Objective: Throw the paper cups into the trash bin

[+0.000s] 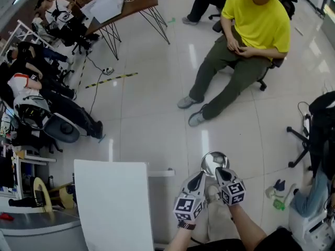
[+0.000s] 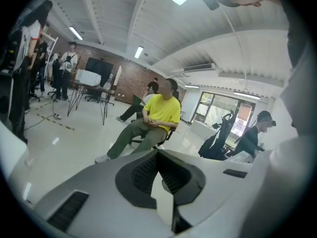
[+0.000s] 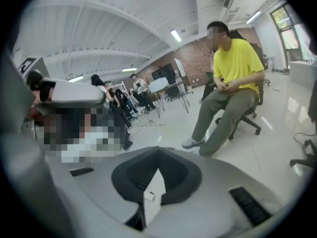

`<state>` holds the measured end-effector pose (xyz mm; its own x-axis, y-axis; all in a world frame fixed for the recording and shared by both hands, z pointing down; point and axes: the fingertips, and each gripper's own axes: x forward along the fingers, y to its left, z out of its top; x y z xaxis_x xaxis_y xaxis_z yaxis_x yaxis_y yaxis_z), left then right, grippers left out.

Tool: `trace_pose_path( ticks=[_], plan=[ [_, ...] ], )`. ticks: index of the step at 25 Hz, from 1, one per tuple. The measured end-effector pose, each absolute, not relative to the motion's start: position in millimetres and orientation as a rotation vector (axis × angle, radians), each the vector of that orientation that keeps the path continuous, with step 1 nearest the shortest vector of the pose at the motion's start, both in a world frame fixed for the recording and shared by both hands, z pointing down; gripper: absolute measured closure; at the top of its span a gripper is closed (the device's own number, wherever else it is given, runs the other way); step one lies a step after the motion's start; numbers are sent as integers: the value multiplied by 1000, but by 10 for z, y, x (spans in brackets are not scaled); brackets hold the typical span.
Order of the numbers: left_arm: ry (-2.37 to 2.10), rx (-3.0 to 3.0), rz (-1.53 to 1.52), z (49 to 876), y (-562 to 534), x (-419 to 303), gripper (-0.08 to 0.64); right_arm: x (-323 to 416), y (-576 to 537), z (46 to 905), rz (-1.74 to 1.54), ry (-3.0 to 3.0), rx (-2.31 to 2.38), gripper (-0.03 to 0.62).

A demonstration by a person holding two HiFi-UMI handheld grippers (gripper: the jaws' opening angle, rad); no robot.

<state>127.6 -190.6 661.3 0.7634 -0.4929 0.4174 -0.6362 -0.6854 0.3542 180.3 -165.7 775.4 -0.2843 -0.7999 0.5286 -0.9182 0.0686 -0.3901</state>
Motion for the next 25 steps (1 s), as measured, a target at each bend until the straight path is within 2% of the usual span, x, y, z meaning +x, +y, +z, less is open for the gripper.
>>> trace_pose_path(
  ticks=[4,12,18,25],
  plan=[
    [-872,2591,321,5813,-1883,1208,557,1748,-1790,6660,834,-2307,1819,589],
    [-969,2749,121,4504,-2039,1030,557,1867,-2024,5002,548,-2477,1982,589],
    [-1051,2854,-24,3748,-2120,664,557,1581,-1976,4048,262,-2562,1970,589],
    [-1101,2902,-169,3423,-2137,359,557,1230,-2006,3373,-5,-2654,1876,589]
  ],
)
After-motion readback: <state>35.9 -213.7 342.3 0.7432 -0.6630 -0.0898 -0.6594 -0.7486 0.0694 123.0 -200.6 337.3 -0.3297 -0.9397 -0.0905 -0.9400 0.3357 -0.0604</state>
